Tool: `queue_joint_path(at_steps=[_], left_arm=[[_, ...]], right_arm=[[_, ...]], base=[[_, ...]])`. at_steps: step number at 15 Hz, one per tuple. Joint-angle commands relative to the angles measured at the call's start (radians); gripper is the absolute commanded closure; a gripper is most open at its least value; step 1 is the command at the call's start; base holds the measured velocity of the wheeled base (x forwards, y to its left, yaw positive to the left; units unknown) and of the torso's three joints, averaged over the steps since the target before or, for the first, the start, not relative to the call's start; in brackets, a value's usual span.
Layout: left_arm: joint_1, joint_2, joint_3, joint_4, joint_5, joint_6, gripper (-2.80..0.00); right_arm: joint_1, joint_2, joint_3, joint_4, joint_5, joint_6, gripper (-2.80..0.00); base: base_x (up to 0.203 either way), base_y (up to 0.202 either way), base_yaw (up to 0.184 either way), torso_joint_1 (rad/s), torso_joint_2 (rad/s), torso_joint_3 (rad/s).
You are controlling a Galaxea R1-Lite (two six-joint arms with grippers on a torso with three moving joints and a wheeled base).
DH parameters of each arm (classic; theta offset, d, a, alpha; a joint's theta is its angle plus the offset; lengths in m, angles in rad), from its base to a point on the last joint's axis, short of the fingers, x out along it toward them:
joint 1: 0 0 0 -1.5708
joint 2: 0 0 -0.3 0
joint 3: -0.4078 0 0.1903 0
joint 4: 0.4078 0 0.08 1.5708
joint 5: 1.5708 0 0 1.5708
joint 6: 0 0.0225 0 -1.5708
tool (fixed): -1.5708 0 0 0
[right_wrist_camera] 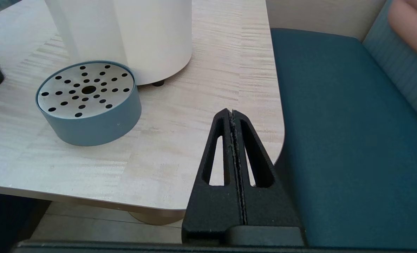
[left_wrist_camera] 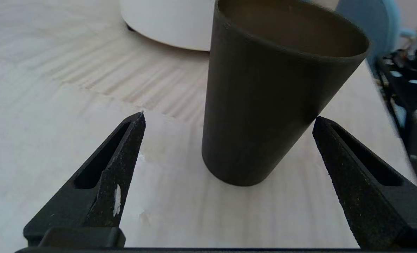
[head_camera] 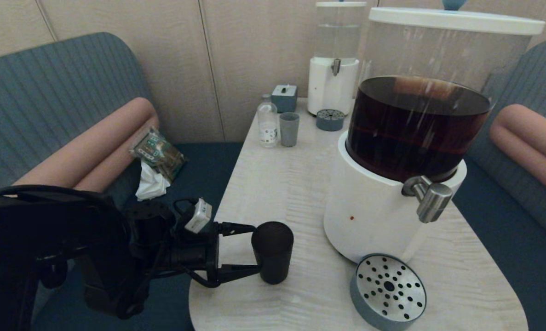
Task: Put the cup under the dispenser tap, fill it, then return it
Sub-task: Pick up the cup
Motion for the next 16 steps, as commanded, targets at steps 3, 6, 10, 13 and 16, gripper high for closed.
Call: queue_joint_path(at_steps=[3, 6, 10, 13, 16], left_arm=[[-0.034, 0.029, -0.021, -0.008, 0.0, 0.0, -2.8], [-0.039, 0.023, -0.012, -0.008, 0.0, 0.002, -2.8], [-0.064, 0.026, -0.035, -0.008, 0.0, -0.003, -2.8], [-0.079, 0.031, -0.047, -0.008, -0.002, -0.012, -2.8], [-0.086, 0.039, -0.081, -0.008, 0.0, -0.024, -2.8]], right_arm=[[0.0, 0.0, 0.009, 0.0, 0.0, 0.0, 0.0], [0.0, 0.0, 0.009, 0.0, 0.0, 0.0, 0.0], [0.0, 0.0, 0.009, 0.0, 0.0, 0.0, 0.0], [0.0, 0.0, 0.009, 0.0, 0.0, 0.0, 0.0], [0.0, 0.0, 0.009, 0.0, 0.0, 0.0, 0.0]], base=[[0.0, 0.0, 0.0, 0.0, 0.0, 0.0], [0.0, 0.0, 0.0, 0.0, 0.0, 0.0], [0.0, 0.0, 0.0, 0.0, 0.0, 0.0], [0.0, 0.0, 0.0, 0.0, 0.0, 0.0], [0.0, 0.0, 0.0, 0.0, 0.0, 0.0]])
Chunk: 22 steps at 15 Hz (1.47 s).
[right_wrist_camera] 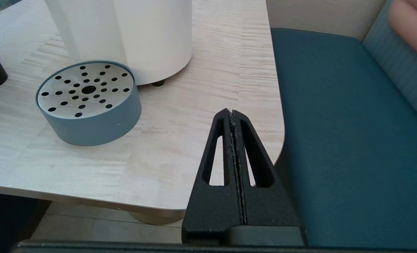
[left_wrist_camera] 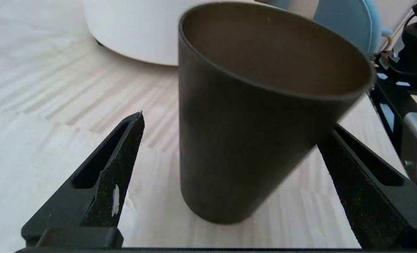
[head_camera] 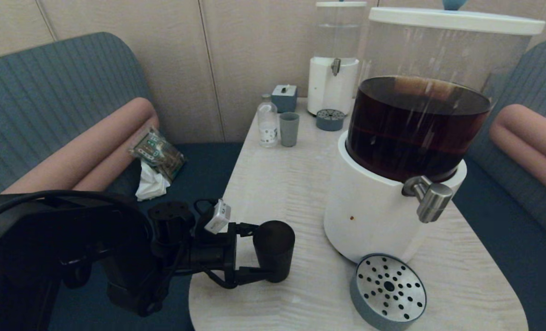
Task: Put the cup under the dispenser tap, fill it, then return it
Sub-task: Pick up the cup
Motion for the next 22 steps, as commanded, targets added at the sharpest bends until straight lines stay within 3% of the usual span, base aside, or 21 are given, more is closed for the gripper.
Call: queue_joint_path(at_steps=[1, 10, 11, 19, 22], left_arm=[[-0.002, 0.005, -0.012, -0.008, -0.006, 0.001, -2.8], [-0.024, 0.037, -0.055, -0.008, 0.04, 0.004, -2.8], [-0.025, 0.036, -0.055, -0.008, 0.047, 0.002, 0.0], [-0.025, 0.003, -0.041, -0.008, 0.05, -0.001, 0.0], [-0.033, -0.076, 0.02, -0.008, 0.049, -0.002, 0.0]], right_arm=[[0.0, 0.0, 0.009, -0.001, 0.0, 0.0, 0.0], [0.0, 0.0, 0.009, -0.001, 0.0, -0.003, 0.0], [0.0, 0.0, 0.009, -0.001, 0.0, 0.0, 0.0], [0.0, 0.0, 0.009, -0.001, 0.0, 0.0, 0.0], [0.0, 0.0, 0.009, -0.001, 0.0, 0.0, 0.0]], base=[[0.0, 0.0, 0.0, 0.0, 0.0, 0.0], [0.0, 0.0, 0.0, 0.0, 0.0, 0.0], [0.0, 0.0, 0.0, 0.0, 0.0, 0.0], [0.0, 0.0, 0.0, 0.0, 0.0, 0.0], [0.0, 0.0, 0.0, 0.0, 0.0, 0.0]])
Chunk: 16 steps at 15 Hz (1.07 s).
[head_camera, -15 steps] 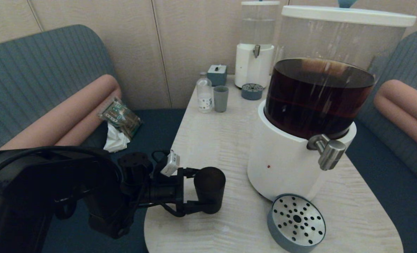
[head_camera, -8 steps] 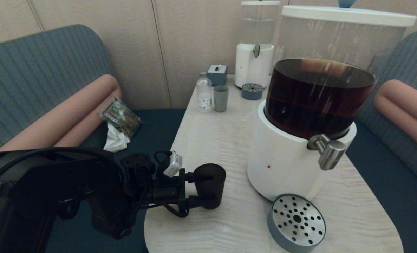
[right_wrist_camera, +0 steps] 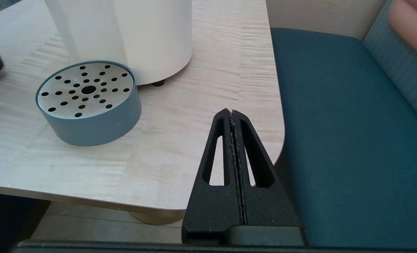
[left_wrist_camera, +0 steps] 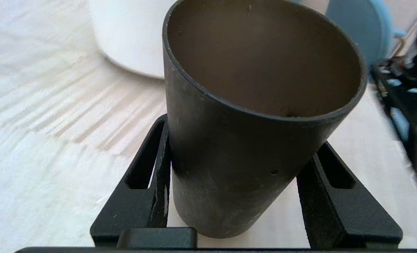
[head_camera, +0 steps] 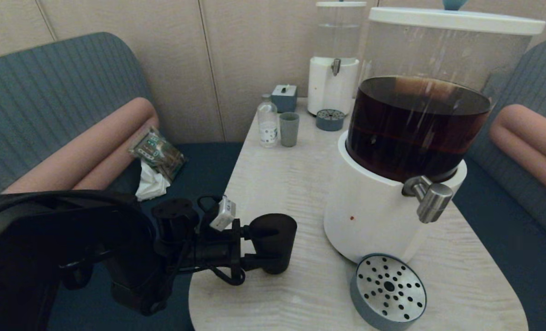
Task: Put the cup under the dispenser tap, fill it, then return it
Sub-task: Pick up the cup, then place it under the water dispenser
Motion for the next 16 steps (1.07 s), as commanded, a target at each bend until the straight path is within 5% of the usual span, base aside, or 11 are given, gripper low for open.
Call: queue_joint_path(at_steps=[1, 7, 10, 16], left_arm=[[-0.008, -0.085, 0.049, -0.009, -0.008, -0.002, 0.0], [-0.168, -0.212, 0.079, -0.009, 0.004, -0.086, 0.0], [-0.286, -0.185, -0.019, -0.009, 0.135, -0.123, 0.0], [-0.383, -0.077, -0.185, -0.009, 0.21, -0.131, 0.0]], right_arm=[[0.0, 0.0, 0.009, -0.001, 0.0, -0.001, 0.0], [0.0, 0.0, 0.009, -0.001, 0.0, -0.001, 0.0], [0.0, 0.0, 0.009, -0.001, 0.0, -0.001, 0.0], [0.0, 0.0, 0.009, -0.001, 0.0, -0.001, 0.0]], base=[[0.0, 0.0, 0.0, 0.0, 0.0, 0.0], [0.0, 0.0, 0.0, 0.0, 0.0, 0.0], [0.0, 0.0, 0.0, 0.0, 0.0, 0.0], [0.0, 0.0, 0.0, 0.0, 0.0, 0.0]])
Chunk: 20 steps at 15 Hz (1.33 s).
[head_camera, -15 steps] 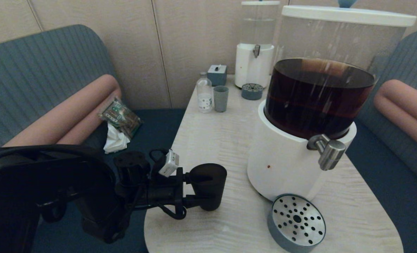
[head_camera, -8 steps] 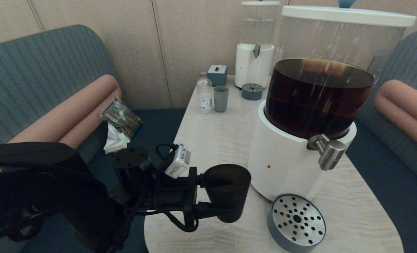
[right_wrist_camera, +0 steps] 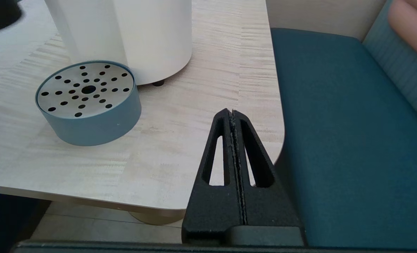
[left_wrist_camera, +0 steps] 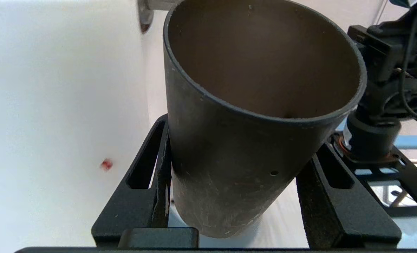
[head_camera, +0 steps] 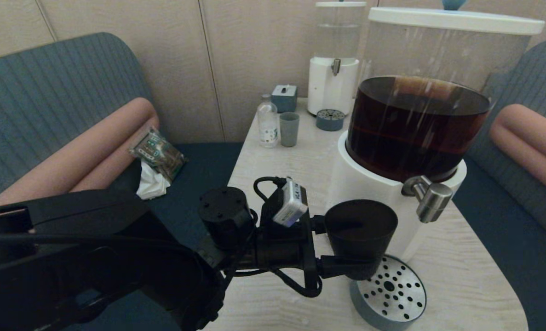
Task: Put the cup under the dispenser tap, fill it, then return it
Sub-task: Place it under the water dispenser
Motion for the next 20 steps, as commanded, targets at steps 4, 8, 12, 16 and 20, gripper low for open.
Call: queue_joint_path(at_steps=[4, 8, 12, 16, 20], left_arm=[[-0.031, 0.09, -0.053, -0.008, 0.018, 0.002, 0.0], [-0.052, 0.149, -0.129, -0.008, 0.02, 0.003, 0.0], [-0.073, 0.211, -0.203, -0.008, 0.021, 0.003, 0.0], [-0.084, 0.233, -0.209, -0.008, 0.041, 0.006, 0.0], [-0.084, 0.242, -0.211, -0.008, 0.043, 0.006, 0.0]], right_arm=[[0.0, 0.0, 0.009, 0.0, 0.0, 0.0, 0.0], [0.0, 0.0, 0.009, 0.0, 0.0, 0.0, 0.0], [0.0, 0.0, 0.009, 0.0, 0.0, 0.0, 0.0], [0.0, 0.0, 0.009, 0.0, 0.0, 0.0, 0.0], [0.0, 0.0, 0.009, 0.0, 0.0, 0.0, 0.0]], base=[[0.0, 0.0, 0.0, 0.0, 0.0, 0.0], [0.0, 0.0, 0.0, 0.0, 0.0, 0.0], [0.0, 0.0, 0.0, 0.0, 0.0, 0.0], [0.0, 0.0, 0.0, 0.0, 0.0, 0.0], [0.0, 0.0, 0.0, 0.0, 0.0, 0.0]])
